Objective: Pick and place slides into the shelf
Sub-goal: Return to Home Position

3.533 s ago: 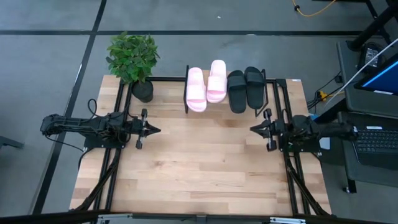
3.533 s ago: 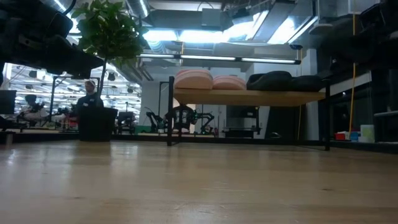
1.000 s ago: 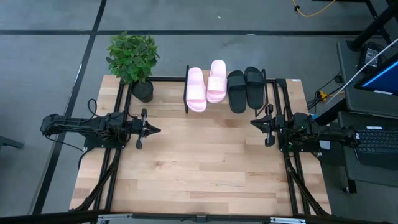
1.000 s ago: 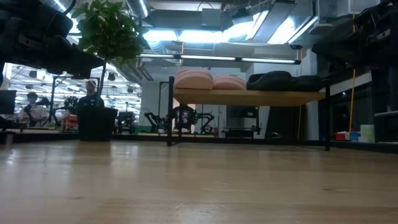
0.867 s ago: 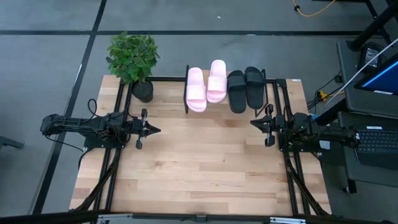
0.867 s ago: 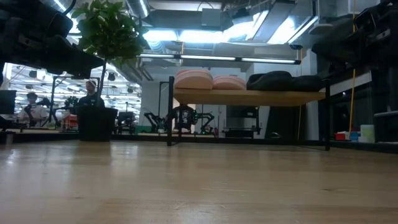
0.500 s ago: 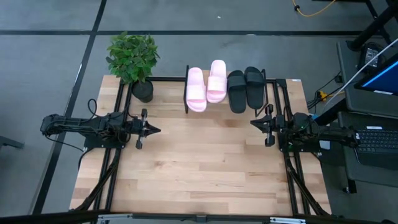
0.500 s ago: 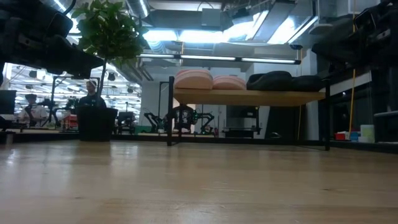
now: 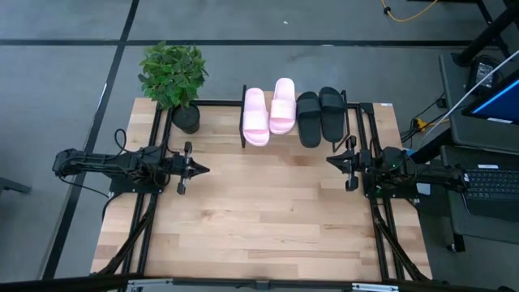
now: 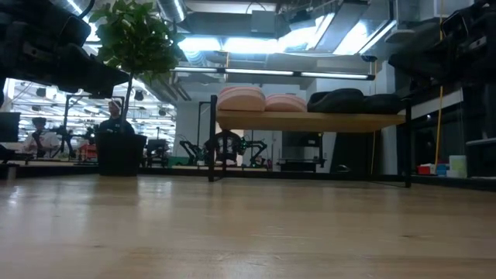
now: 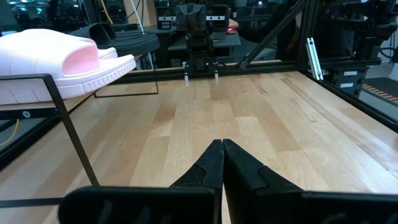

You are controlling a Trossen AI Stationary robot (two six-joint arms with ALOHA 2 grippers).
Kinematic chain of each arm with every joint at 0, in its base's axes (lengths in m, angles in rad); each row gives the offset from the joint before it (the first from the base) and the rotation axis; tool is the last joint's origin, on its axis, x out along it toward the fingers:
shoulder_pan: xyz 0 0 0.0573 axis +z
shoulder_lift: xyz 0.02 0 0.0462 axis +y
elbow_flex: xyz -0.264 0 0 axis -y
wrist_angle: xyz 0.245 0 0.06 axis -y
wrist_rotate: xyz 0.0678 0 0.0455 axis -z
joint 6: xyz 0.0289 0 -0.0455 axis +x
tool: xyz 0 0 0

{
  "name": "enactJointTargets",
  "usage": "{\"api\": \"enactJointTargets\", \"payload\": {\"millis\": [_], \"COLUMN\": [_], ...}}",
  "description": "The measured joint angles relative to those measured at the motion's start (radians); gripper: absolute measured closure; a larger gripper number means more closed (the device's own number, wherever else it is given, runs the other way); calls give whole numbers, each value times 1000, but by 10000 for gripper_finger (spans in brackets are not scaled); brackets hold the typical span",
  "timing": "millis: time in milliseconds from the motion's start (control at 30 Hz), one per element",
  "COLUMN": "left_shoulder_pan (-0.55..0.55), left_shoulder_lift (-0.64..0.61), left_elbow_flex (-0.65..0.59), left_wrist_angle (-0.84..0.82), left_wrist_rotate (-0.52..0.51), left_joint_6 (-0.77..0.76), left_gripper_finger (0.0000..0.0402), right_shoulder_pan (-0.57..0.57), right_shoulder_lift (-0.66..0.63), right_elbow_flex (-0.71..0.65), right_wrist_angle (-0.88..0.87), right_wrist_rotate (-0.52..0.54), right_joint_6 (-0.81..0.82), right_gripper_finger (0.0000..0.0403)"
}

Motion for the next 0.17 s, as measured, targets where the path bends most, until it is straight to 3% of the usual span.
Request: {"api": "enactJointTargets", "payload": {"millis": [167], "left_shoulder_pan": [0], "left_shoulder_lift": [0], "left_elbow_flex": [0], "left_wrist_angle": [0], "left_wrist_rotate": [0], "left_joint_6": [0], "left_gripper_finger": [401], "right_shoulder_pan": [0], "right_shoulder_lift": [0], "right_elbow_flex": [0], "right_wrist_angle": [0], "right_wrist_rotate": [0], "right_joint_6": [0], "right_gripper_finger": [377]}}
